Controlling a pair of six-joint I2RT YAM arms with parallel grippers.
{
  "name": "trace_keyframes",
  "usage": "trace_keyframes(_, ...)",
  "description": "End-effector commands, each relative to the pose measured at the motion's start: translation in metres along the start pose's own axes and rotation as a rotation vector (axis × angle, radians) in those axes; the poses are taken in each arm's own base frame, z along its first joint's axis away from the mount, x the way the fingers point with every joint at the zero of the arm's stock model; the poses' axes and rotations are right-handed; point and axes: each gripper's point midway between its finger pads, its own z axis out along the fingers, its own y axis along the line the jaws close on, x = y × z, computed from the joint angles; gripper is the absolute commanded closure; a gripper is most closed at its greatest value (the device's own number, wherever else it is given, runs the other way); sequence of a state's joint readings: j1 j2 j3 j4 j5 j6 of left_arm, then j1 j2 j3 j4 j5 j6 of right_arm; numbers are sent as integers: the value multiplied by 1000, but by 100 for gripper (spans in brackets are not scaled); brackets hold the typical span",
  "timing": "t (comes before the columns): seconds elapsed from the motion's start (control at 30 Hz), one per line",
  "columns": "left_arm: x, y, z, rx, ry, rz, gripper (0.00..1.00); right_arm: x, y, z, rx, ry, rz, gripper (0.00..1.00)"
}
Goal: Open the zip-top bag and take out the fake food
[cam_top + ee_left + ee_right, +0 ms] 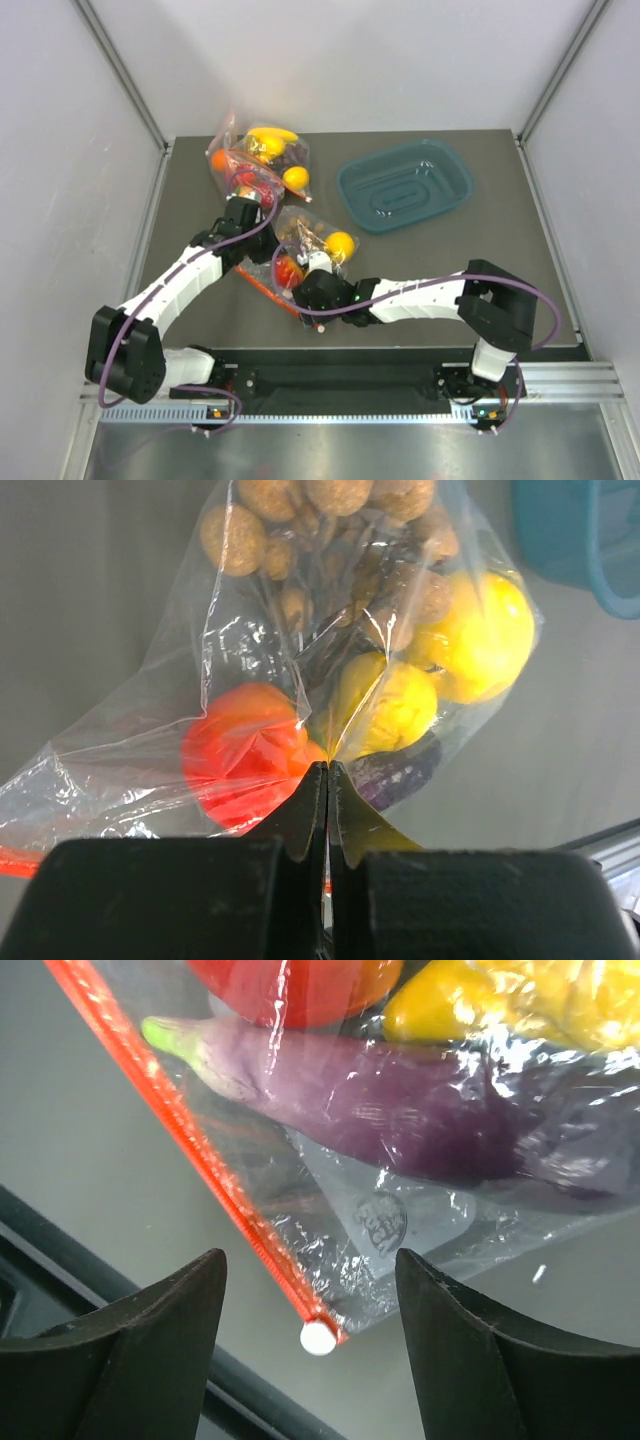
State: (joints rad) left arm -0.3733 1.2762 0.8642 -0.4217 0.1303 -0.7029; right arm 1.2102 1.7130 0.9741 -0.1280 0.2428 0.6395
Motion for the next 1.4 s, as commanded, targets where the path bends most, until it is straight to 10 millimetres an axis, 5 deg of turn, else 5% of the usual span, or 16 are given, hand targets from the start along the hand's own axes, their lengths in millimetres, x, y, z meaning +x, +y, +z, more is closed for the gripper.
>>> trace_keyframes(0.0,-17,-21,-12,70,-33,32,100,1,4,10,23,1,-10,32)
trace_keyframes(0.23,-17,-23,-15,85,-23,38,100,14,-11,28,126,48,-20,43)
trace_keyframes(0.6,-8,-16,-15,86,3,48,100,24,-20,33,164,88,-45,100)
trace_keyframes(0.7,-10,-17,-18,99,-8,88,99,21,-20,30,172,92,-63,100)
trace_keyframes(0.77,-15,-23,-23,119,-25,132,85,12,-19,23,162,78,-63,100)
trace_keyframes(0.8,-18,-27,-29,140,-39,183,60,9,-20,19,158,76,-60,100)
trace_keyframes(0.9,-30,-36,-49,175,-99,305,26,-12,-19,1,98,54,-8,100)
trace_keyframes(0.97,-37,-40,-61,191,-147,364,17,-32,-18,-14,32,36,38,100)
trace_keyframes(1.1,-49,-58,-97,283,-283,506,8,-56,-18,-34,-60,43,43,100)
trace_keyframes(1.37,-38,-86,-135,457,-339,721,13,-116,-16,-70,-240,71,101,100)
